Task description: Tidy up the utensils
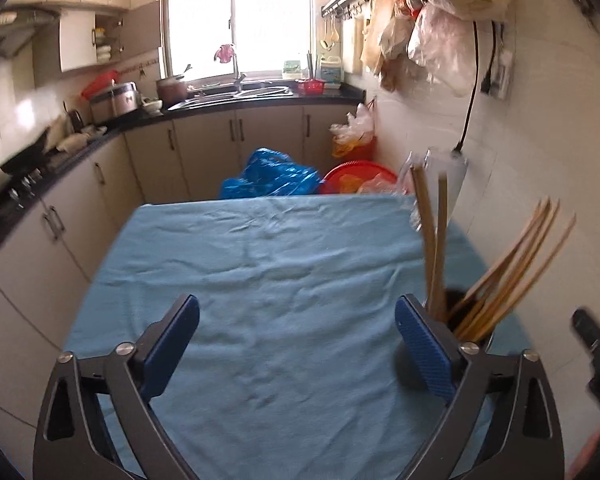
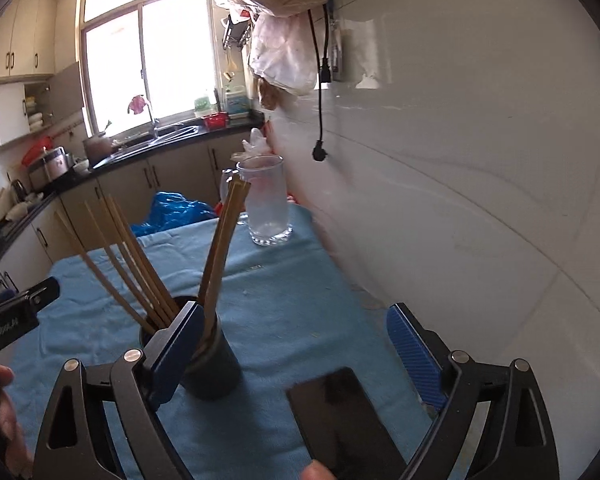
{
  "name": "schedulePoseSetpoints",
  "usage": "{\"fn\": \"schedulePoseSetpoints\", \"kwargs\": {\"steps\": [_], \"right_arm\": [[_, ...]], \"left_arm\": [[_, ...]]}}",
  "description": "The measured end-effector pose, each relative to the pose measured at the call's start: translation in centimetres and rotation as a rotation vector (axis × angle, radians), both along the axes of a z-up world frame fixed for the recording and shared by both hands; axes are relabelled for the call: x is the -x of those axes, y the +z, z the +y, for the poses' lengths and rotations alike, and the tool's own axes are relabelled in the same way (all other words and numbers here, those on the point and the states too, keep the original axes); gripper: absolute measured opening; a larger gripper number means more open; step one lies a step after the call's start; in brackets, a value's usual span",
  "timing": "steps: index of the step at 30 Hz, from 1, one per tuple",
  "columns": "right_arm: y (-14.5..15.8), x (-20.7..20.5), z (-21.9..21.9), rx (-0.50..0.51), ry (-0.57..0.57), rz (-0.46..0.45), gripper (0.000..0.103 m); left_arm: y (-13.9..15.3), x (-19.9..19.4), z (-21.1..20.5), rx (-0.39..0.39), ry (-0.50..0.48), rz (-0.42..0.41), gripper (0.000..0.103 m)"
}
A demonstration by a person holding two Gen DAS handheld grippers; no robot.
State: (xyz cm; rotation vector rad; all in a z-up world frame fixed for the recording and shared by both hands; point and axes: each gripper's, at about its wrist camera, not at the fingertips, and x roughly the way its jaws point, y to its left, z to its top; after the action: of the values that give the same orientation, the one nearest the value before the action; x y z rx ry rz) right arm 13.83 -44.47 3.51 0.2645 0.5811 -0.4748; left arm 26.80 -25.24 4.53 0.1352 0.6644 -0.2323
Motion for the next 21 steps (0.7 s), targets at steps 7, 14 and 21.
{"fn": "schedulePoseSetpoints", "kwargs": {"steps": [7,14,21], "right_arm": [[0.5,5.6,4.0,0.060,-0.009,-0.010,0.095],[-0.3,13.4,9.3,0.106,-0.024,-0.042,0.096],[-1.3,18.5,12.5,0.099,-0.034,-0.078,0.097]], "left_arm": [[-0.9,7.2,4.2,-0.087,0.044,-0.044,0.102],[-1.9,15.0,8.2,-0.138,0.015,-0.047,0.102],[-2.3,20.6,10.2,-0.105,0.016,-0.091,0.102]]}}
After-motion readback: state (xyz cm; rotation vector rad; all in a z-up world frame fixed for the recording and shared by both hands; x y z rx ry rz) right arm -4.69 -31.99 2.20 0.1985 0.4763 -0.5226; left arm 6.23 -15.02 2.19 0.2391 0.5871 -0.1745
